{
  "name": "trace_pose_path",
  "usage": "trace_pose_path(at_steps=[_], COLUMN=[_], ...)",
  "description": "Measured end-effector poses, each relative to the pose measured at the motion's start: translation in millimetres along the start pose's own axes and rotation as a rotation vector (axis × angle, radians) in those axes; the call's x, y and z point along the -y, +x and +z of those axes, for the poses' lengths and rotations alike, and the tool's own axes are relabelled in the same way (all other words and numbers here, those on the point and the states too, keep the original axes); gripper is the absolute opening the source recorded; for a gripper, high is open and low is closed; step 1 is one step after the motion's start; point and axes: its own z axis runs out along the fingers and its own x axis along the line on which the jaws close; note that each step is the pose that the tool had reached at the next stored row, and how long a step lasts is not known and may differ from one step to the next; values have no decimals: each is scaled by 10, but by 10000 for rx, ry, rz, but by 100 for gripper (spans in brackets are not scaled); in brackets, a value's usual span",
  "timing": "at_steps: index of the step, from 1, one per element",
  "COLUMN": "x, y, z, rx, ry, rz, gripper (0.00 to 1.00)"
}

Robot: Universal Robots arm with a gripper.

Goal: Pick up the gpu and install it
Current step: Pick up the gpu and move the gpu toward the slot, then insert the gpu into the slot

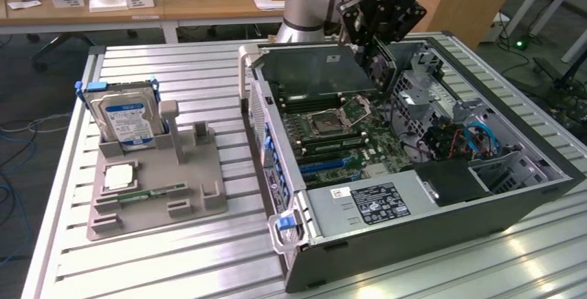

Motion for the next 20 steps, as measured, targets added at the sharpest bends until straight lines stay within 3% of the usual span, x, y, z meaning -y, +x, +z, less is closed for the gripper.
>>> trace_pose_path(at_steps=[20], x=[0], y=[-11], z=[0], rx=[-1], ry=[-1], rz=[-65], gripper=[28])
